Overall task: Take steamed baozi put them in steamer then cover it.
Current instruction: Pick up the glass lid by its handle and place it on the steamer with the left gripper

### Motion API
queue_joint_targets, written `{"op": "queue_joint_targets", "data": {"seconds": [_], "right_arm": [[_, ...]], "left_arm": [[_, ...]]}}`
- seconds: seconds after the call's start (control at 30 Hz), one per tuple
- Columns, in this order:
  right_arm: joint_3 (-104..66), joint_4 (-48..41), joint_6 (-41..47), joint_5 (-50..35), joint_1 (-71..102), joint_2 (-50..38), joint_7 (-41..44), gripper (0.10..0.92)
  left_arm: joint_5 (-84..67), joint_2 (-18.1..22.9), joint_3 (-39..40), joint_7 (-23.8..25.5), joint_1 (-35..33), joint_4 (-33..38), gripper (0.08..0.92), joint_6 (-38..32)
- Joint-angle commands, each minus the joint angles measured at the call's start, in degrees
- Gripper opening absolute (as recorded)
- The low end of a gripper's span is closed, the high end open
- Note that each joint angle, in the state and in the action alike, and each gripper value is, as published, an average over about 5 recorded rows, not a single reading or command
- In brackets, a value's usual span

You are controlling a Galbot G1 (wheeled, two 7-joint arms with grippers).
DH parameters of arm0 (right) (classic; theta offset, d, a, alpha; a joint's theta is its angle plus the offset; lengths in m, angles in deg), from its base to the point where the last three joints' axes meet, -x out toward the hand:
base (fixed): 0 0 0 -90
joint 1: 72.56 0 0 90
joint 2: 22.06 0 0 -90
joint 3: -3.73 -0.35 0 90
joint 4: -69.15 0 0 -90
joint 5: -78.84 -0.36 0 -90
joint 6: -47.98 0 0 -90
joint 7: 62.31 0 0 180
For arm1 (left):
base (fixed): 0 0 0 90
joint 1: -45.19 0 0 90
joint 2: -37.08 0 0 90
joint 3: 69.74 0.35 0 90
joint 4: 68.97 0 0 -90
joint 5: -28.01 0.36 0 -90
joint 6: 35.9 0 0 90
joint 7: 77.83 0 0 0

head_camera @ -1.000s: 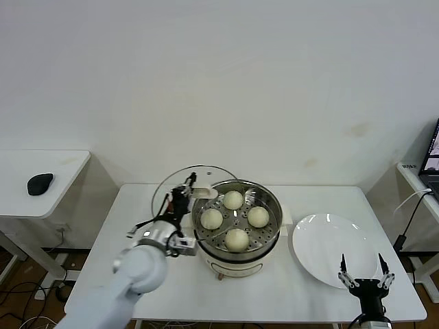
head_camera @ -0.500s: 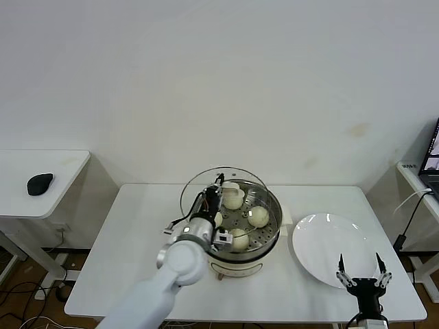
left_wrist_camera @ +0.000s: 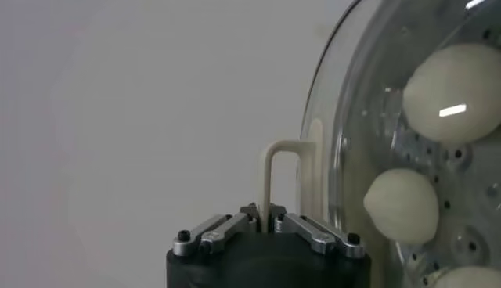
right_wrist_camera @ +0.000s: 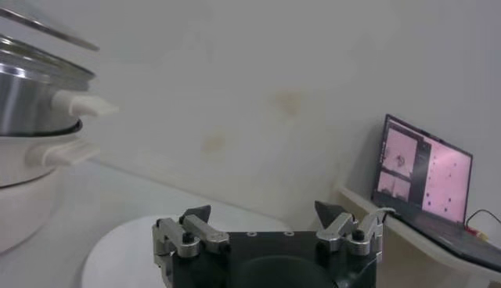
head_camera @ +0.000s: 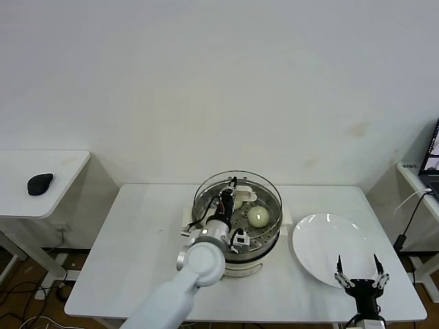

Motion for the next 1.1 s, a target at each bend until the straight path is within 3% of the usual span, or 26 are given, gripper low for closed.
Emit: {"op": "queue_joint_targets", "data": {"seconds": [0.03, 1.1], "right_arm": [[0.1, -0.1, -0.1, 0.2, 0.0, 0.0, -0.1, 0.823], [0.6, -0.7, -0.6, 0.5, 0.2, 0.0, 0.1, 0.823]], "left_arm": [[2.0, 1.6, -0.5, 0.5, -1.3, -0.7, 0.152, 0.0], [4.1, 2.1, -1.8, 0.4, -4.7, -0.3, 0.152, -1.2]]}}
